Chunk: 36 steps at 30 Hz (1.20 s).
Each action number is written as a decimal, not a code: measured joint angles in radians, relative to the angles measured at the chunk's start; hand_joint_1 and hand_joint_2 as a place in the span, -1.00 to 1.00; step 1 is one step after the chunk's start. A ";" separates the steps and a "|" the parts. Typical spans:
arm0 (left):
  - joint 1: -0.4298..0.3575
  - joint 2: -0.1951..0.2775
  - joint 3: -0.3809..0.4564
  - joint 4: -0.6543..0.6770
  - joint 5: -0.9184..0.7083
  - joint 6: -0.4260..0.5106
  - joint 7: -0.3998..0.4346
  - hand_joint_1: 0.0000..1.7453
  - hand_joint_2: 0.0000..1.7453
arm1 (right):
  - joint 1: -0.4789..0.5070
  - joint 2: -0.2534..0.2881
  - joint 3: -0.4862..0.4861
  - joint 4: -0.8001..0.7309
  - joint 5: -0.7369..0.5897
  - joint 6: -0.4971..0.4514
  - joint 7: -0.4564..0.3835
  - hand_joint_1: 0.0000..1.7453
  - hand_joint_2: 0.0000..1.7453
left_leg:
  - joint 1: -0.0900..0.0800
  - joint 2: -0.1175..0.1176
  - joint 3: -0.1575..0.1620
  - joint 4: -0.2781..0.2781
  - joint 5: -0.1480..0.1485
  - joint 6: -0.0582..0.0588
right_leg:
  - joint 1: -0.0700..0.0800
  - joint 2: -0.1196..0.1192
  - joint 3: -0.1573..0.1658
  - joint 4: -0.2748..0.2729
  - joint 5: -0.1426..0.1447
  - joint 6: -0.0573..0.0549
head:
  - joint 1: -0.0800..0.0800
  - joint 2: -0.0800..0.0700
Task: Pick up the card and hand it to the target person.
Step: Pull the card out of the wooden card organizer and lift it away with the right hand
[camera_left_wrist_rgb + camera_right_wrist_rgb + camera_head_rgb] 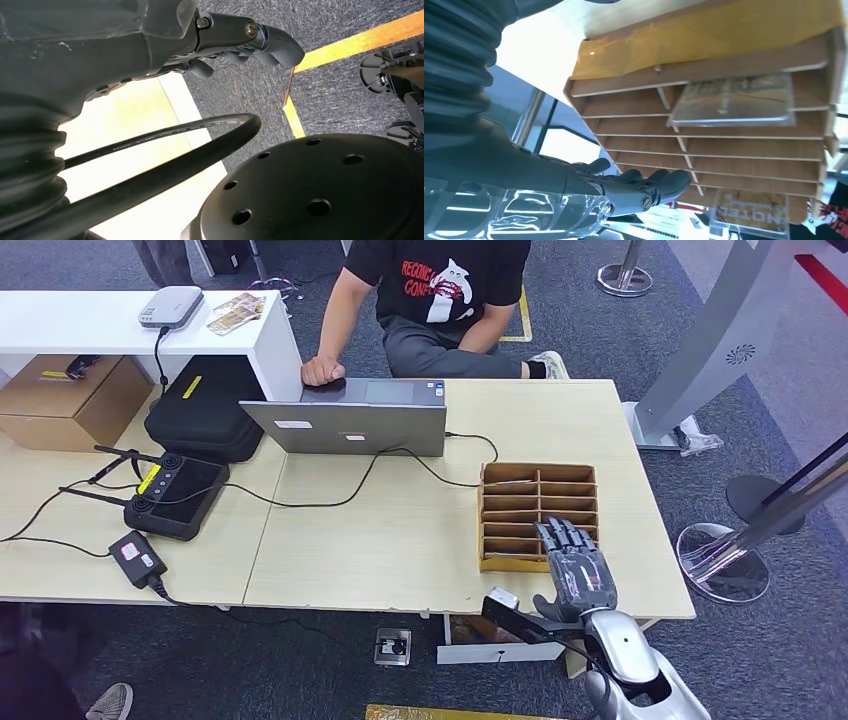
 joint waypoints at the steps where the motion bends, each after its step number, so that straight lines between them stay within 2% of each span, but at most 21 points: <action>1: 0.000 0.000 0.000 0.000 0.000 0.000 0.000 -1.00 1.00 | -0.003 0.006 0.000 0.000 0.000 0.000 -0.002 -1.00 1.00 | 0.000 0.000 0.000 0.000 0.000 0.000 | 0.000 0.000 0.000 0.000 0.000 0.000 | 0.000 0.000; 12: -0.002 0.000 0.000 0.000 -0.015 -0.001 0.010 -1.00 1.00 | -0.038 0.059 0.000 0.020 0.000 0.008 -0.009 -1.00 1.00 | 0.000 0.000 0.000 0.000 0.000 0.000 | 0.000 0.000 0.000 0.000 0.000 0.000 | 0.000 0.000; 36: -0.006 0.003 0.000 0.000 -0.009 0.000 0.012 -1.00 1.00 | -0.059 0.095 0.000 0.049 0.012 0.004 -0.017 -0.96 1.00 | 0.000 0.000 0.000 0.000 0.000 0.000 | 0.000 0.000 0.000 0.000 0.000 0.000 | 0.000 0.000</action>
